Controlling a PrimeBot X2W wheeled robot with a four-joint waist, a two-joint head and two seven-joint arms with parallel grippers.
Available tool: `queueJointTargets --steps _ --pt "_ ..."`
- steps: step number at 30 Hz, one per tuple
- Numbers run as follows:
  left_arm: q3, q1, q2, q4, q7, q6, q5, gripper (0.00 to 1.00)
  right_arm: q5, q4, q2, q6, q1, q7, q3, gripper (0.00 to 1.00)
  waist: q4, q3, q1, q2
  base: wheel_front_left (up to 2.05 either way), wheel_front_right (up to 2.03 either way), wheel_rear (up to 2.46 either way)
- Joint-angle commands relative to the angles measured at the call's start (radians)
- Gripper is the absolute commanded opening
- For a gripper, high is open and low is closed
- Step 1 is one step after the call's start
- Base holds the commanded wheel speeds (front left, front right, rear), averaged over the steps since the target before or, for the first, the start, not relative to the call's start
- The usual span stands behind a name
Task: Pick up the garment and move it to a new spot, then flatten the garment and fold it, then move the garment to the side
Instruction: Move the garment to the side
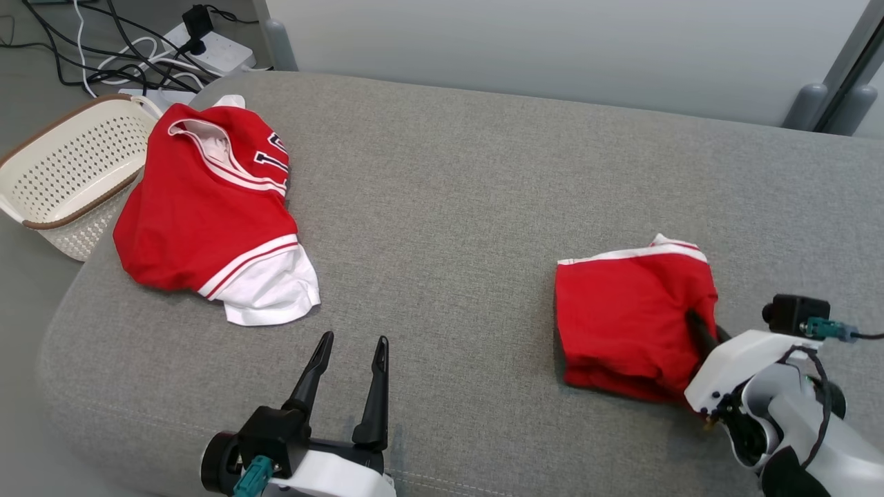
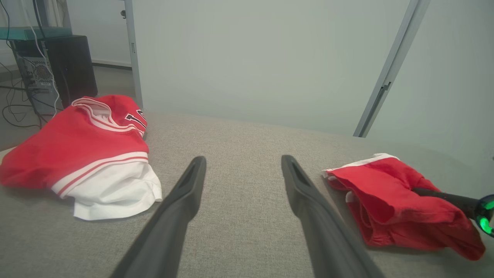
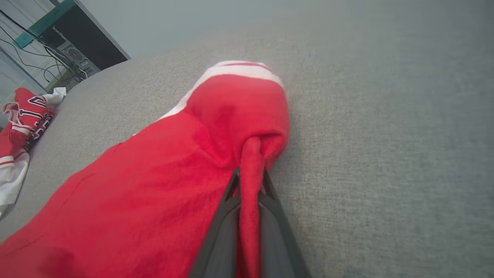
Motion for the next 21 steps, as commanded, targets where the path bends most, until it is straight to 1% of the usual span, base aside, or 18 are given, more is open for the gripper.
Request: queueJointTargets --steps 1,5,9,14,21 --pt "0.033 -0.044 0.001 -0.025 -0.006 0.002 -0.007 1.0 -0.014 -0.023 -0.011 0.0 -0.031 -0.026 0.022 0.0 -0.003 0.001 0.0 0.0 0.0 0.0 0.0" --pt "0.033 -0.053 0.001 -0.03 -0.006 0.002 -0.004 1.0 -0.029 -0.033 -0.022 0.0 -0.061 -0.056 0.042 0.0 -0.025 0.005 0.0 0.0 0.0 0.0 0.0" --pt "0.027 -0.067 0.001 -0.031 -0.006 -0.003 0.004 1.0 -0.042 -0.048 -0.037 0.0 -0.083 -0.066 0.035 0.0 -0.062 0.014 0.0 0.0 0.0 0.0 0.0" --pt "0.024 -0.088 0.001 -0.027 -0.006 -0.013 0.017 1.0 -0.087 -0.103 -0.057 0.0 -0.085 -0.067 -0.053 0.0 -0.132 0.034 0.0 0.0 0.0 0.0 0.0" --pt "0.012 -0.132 0.001 -0.011 -0.006 -0.037 0.04 1.0 -0.162 -0.16 -0.055 0.0 -0.043 -0.067 -0.181 0.0 -0.255 0.072 0.0 0.0 0.0 0.0 0.0"
